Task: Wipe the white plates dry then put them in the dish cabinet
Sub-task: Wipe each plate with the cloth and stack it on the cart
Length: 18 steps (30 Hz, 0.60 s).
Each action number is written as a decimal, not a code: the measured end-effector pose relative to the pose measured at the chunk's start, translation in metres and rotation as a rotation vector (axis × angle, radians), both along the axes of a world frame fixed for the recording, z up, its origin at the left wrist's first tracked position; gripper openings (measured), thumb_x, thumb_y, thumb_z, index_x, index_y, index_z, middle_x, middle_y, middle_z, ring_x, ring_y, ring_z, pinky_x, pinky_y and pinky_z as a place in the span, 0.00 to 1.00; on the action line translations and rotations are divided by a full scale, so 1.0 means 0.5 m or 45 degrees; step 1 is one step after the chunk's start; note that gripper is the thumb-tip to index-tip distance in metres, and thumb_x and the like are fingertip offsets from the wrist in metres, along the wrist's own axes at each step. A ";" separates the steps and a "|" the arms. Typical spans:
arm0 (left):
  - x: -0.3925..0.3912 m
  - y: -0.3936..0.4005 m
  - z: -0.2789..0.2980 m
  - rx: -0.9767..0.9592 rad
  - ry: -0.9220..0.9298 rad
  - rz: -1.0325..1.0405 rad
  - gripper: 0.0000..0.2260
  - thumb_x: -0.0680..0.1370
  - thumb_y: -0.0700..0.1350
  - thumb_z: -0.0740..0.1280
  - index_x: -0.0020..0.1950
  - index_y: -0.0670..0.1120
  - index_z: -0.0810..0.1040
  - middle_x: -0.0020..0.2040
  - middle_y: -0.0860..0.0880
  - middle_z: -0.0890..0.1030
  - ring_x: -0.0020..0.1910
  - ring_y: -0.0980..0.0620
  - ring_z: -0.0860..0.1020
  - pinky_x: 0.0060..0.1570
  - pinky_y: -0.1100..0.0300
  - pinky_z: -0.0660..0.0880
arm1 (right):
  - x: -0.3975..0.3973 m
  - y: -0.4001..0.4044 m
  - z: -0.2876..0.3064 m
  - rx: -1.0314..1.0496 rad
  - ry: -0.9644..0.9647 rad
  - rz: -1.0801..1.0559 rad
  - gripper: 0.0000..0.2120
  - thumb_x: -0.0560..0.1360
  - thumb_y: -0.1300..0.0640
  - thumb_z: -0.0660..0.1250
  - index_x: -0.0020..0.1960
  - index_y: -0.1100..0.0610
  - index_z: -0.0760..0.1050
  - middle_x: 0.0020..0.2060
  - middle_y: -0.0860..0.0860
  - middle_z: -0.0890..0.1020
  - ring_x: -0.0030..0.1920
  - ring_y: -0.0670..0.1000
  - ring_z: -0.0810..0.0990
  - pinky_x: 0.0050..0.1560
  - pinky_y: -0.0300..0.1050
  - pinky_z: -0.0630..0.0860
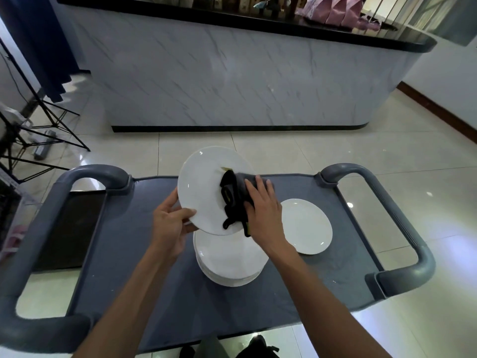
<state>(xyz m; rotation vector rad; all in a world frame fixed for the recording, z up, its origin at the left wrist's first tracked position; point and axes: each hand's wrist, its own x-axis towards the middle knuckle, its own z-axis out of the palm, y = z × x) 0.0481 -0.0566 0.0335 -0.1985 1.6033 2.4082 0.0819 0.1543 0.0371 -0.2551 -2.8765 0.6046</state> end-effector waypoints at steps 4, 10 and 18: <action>-0.008 0.004 0.001 -0.012 -0.009 0.026 0.29 0.73 0.26 0.62 0.67 0.51 0.79 0.52 0.46 0.85 0.44 0.44 0.82 0.45 0.42 0.82 | 0.029 -0.034 -0.027 0.003 -0.054 -0.002 0.27 0.84 0.54 0.55 0.81 0.47 0.52 0.82 0.49 0.48 0.81 0.54 0.41 0.75 0.58 0.56; -0.010 0.007 -0.001 0.030 -0.021 0.062 0.29 0.73 0.26 0.61 0.66 0.52 0.79 0.52 0.46 0.85 0.45 0.43 0.82 0.43 0.44 0.82 | 0.063 -0.092 -0.053 -0.053 -0.045 0.024 0.27 0.84 0.55 0.55 0.81 0.48 0.52 0.82 0.49 0.49 0.81 0.53 0.39 0.77 0.58 0.50; 0.001 0.006 0.002 0.016 0.003 0.069 0.27 0.74 0.27 0.62 0.68 0.49 0.77 0.49 0.48 0.85 0.44 0.42 0.81 0.46 0.40 0.81 | 0.052 -0.068 -0.049 -0.070 0.071 0.017 0.27 0.84 0.56 0.55 0.81 0.49 0.53 0.82 0.50 0.49 0.81 0.54 0.38 0.77 0.56 0.51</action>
